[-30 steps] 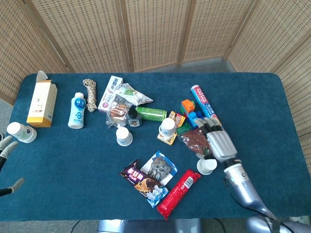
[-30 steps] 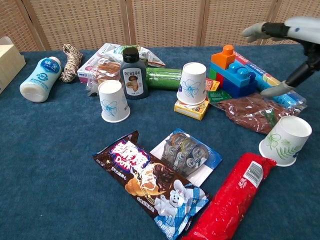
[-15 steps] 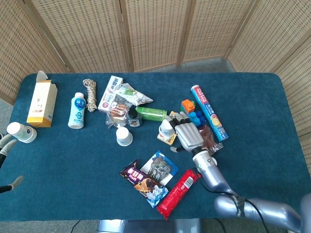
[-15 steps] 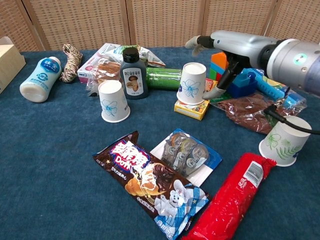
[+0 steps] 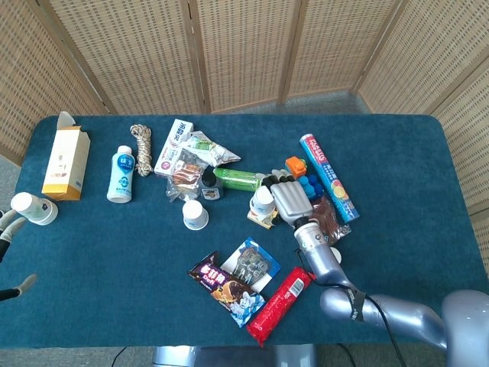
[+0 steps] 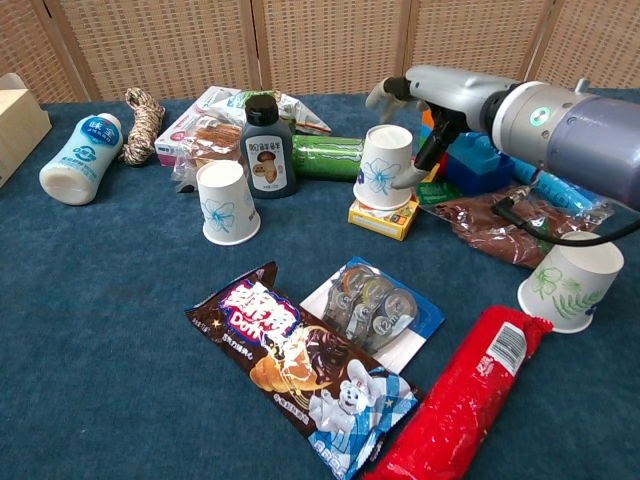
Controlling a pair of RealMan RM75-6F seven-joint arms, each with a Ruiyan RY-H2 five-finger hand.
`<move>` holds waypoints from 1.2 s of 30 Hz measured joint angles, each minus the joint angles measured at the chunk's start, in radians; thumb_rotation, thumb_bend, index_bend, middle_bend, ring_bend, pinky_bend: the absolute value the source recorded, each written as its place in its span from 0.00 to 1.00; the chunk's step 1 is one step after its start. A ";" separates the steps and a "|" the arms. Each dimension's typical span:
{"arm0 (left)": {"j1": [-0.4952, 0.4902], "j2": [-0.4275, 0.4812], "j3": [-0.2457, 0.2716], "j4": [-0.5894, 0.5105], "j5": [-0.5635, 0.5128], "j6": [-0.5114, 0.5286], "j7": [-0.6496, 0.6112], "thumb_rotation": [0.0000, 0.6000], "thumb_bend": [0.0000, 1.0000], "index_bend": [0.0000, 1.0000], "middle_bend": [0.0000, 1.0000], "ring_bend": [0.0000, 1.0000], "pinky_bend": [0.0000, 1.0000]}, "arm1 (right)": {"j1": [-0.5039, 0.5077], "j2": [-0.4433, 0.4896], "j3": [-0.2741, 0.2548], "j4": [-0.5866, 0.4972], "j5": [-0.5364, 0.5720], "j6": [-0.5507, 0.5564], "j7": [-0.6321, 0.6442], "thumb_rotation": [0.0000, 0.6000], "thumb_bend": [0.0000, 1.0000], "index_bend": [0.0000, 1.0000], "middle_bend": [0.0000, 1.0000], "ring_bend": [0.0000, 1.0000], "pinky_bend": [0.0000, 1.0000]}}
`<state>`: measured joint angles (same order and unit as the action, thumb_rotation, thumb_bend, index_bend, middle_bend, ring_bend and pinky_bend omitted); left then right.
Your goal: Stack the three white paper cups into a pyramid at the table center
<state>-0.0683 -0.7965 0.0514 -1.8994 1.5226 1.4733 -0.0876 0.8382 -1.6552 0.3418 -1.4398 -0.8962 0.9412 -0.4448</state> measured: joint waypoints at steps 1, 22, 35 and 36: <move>0.000 0.000 -0.001 0.000 0.000 -0.002 0.000 1.00 0.28 0.03 0.00 0.00 0.00 | 0.002 -0.008 -0.002 0.017 -0.007 0.002 0.011 1.00 0.21 0.20 0.30 0.18 0.20; 0.000 -0.006 -0.009 -0.007 -0.004 -0.034 0.022 1.00 0.28 0.04 0.00 0.00 0.00 | -0.014 -0.057 -0.026 0.093 -0.119 0.065 0.155 1.00 0.35 0.42 0.49 0.34 0.32; 0.001 -0.004 -0.006 -0.012 0.009 -0.044 0.022 1.00 0.28 0.04 0.00 0.00 0.00 | -0.038 -0.005 -0.041 -0.154 -0.143 0.124 0.100 1.00 0.34 0.42 0.49 0.34 0.32; 0.002 -0.004 -0.006 -0.011 0.010 -0.043 0.022 1.00 0.28 0.04 0.00 0.00 0.00 | -0.036 -0.008 -0.043 -0.160 -0.142 0.127 0.090 1.00 0.34 0.42 0.49 0.34 0.32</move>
<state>-0.0666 -0.8003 0.0451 -1.9107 1.5321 1.4298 -0.0660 0.8023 -1.6632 0.2991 -1.5999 -1.0383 1.0682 -0.3548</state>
